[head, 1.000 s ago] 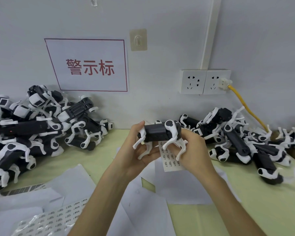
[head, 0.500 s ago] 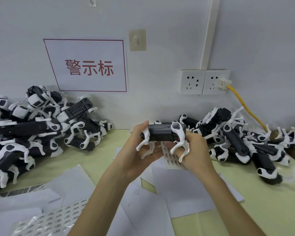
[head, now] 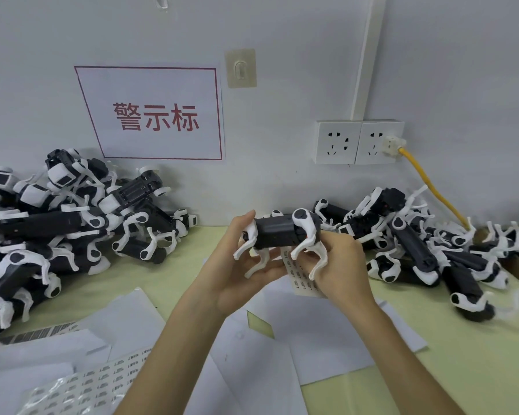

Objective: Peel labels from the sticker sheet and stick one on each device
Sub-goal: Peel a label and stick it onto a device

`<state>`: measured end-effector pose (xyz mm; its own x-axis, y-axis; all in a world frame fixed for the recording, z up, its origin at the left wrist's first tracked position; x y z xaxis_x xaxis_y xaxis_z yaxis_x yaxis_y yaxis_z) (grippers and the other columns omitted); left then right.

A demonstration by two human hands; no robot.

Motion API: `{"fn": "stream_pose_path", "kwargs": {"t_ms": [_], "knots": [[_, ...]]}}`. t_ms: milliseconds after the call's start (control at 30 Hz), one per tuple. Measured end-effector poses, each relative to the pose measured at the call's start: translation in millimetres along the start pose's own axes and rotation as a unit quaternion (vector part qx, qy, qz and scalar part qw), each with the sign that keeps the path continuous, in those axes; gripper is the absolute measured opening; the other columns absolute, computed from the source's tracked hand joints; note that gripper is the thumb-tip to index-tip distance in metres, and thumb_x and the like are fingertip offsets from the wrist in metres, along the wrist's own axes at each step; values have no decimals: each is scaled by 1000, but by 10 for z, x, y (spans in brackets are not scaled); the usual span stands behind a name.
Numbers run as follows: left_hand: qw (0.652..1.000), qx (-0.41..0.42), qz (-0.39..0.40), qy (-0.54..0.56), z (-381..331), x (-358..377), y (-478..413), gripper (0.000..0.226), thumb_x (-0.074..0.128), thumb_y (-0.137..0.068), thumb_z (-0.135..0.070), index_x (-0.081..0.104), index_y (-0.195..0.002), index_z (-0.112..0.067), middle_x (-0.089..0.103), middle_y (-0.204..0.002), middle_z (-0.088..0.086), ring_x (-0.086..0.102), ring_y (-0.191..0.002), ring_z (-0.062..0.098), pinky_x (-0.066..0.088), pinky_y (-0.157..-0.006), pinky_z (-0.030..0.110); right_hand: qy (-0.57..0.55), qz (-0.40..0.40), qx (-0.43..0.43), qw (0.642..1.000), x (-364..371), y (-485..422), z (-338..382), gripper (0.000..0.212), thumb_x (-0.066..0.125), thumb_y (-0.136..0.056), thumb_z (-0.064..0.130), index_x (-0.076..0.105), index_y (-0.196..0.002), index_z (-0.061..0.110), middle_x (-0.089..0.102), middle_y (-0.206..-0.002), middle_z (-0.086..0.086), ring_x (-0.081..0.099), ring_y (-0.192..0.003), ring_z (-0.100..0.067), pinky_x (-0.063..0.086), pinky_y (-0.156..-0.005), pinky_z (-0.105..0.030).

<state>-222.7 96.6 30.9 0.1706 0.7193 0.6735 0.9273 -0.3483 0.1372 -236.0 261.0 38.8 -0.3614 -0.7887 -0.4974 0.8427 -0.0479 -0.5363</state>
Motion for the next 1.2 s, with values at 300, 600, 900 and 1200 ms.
{"fn": "stream_pose_path", "kwargs": {"t_ms": [300,600,900,1200], "knots": [[994,-38,8,106,42,-28,-14,63,77,-83,-34,61,-132,2,55,-143,28,58,-128,48,51,-99,65,-108,28,61,992,62,14,-10,17,85,-80,15,73,-72,25,71,-70,18,67,-66,0,47,-52,-11],[986,-35,69,147,8,10,4,65,72,-91,-37,54,-140,2,58,-137,33,56,-126,54,50,-100,64,-133,-12,51,990,63,33,13,26,85,-80,14,74,-70,35,72,-76,16,71,-69,-12,60,-64,-37],[978,18,-46,202,-99,-160,8,43,73,-89,-36,64,-115,-4,65,-124,24,64,-120,43,49,-104,56,-341,87,146,925,172,35,8,36,59,-94,1,79,-76,24,75,-86,7,69,-89,-10,51,-87,-34],[982,133,-66,115,-375,-210,111,62,62,-86,-65,68,-122,-15,70,-125,6,68,-115,23,45,-101,40,-550,129,201,800,30,-22,68,32,50,-88,25,78,-99,16,74,-114,-5,66,-90,-13,45,-81,-32]]}}
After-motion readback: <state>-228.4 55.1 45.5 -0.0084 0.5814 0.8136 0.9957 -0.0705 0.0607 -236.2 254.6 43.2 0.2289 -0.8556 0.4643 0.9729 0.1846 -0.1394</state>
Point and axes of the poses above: each hand's wrist, its own y-axis away from the middle knuckle, its own x-axis out of the palm, z = x × y, the point moved 6 cm from there along -y, towards the middle knuckle
